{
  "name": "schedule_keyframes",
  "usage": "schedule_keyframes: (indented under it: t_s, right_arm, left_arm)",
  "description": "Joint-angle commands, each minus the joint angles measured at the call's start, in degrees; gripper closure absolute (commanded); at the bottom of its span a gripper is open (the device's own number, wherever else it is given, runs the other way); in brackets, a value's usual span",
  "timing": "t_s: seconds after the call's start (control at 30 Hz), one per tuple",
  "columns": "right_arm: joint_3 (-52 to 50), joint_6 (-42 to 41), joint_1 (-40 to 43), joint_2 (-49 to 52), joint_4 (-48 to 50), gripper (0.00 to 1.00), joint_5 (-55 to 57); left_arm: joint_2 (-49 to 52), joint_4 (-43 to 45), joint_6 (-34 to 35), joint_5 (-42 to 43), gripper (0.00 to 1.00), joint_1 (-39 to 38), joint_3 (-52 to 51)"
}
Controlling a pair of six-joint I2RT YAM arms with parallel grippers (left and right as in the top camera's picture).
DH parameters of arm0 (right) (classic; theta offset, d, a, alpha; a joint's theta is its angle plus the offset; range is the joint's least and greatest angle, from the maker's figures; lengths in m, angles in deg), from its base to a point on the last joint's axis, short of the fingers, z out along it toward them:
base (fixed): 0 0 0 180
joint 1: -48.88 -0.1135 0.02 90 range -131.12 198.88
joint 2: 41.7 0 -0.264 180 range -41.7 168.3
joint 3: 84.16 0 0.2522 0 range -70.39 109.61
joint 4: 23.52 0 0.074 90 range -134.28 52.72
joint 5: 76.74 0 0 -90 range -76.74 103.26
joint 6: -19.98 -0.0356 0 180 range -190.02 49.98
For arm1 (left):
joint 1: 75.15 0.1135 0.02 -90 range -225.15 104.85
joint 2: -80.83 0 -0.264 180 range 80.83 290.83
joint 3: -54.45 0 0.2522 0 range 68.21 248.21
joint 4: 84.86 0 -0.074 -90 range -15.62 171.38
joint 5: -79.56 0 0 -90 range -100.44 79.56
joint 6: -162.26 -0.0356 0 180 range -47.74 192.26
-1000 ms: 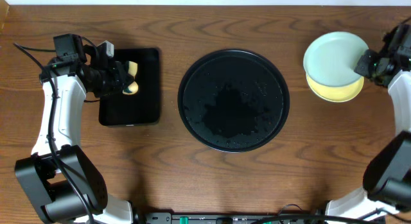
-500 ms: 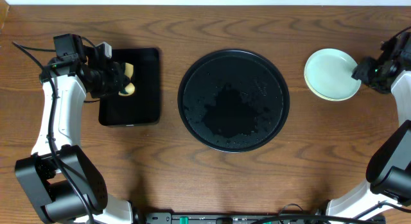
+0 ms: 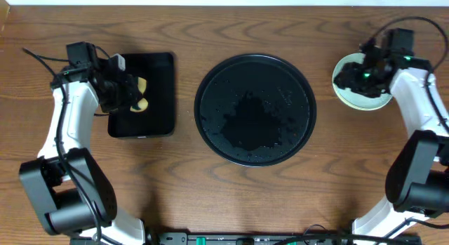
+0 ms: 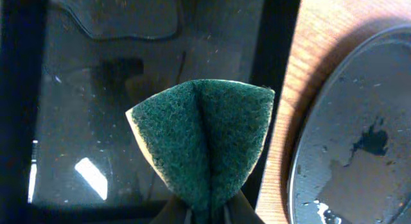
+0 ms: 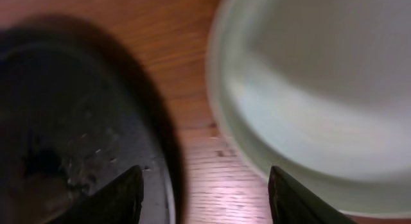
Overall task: Clean dirty plates on tray and stack at the side
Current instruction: 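Place the light blue plate on the stack at table's right, then lower the sponge into the black rectangular tray with left gripper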
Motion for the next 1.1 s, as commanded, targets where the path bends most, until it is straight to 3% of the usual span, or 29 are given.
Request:
schedule_keyframes:
  t_s: [0.0, 0.17, 0.2, 0.3, 0.47, 0.5, 0.6, 0.73, 0.8, 0.93, 1.07]
  right_arm:
    - [-0.46, 1.55, -2.86, -0.33, 0.37, 0.39, 0.39]
    - [-0.46, 2.19, -5.88, -0.33, 0.31, 0.38, 0.59]
    - [-0.46, 2.21, -6.27, -0.33, 0.22, 0.38, 0.57]
    - [-0.46, 2.19, -7.04, -0.33, -0.15, 0.37, 0.57]
    - [-0.46, 2.16, -7.32, -0.33, -1.42, 0.25, 0.52]
    - [-0.46, 2.16, -7.5, -0.33, -1.6, 0.25, 0.52]
    - [-0.46, 2.14, -8.52, -0.33, -2.23, 0.25, 0.52]
    - [-0.46, 2.14, -10.16, -0.33, -2.21, 0.24, 0.55]
    - [-0.46, 2.14, -11.02, -0.33, -2.1, 0.23, 0.57]
    - [-0.46, 2.16, -12.5, -0.31, -1.68, 0.17, 0.63]
    - [-0.46, 2.14, -13.27, -0.31, -1.57, 0.14, 3.69]
  left_arm:
    - [1.36, 0.61, -0.79, -0.57, 0.83, -1.05, -0.31]
    - [2.67, 1.53, -0.76, -0.76, 0.38, -1.27, -0.31]
    - [2.71, 1.73, -0.76, -1.55, 0.33, -1.27, -0.31]
    - [2.71, 2.6, -0.76, -3.13, 0.3, -1.25, -0.28]
    - [2.71, 3.93, -0.74, -3.1, 0.27, -1.25, -0.28]
    - [2.71, 3.96, -0.72, -3.06, 0.3, -1.27, -0.28]
    - [2.71, 3.85, 0.35, 1.33, 0.66, -1.4, -0.28]
    - [2.71, 3.8, 0.33, 3.1, 0.76, -2.34, -0.31]
    - [2.71, 3.78, 0.33, 3.13, 0.92, -3.3, -0.52]
    - [2.71, 4.39, 0.33, 1.51, 0.92, -6.56, -1.6]
    - [2.73, 4.63, 0.74, -5.31, 0.92, -10.49, -2.34]
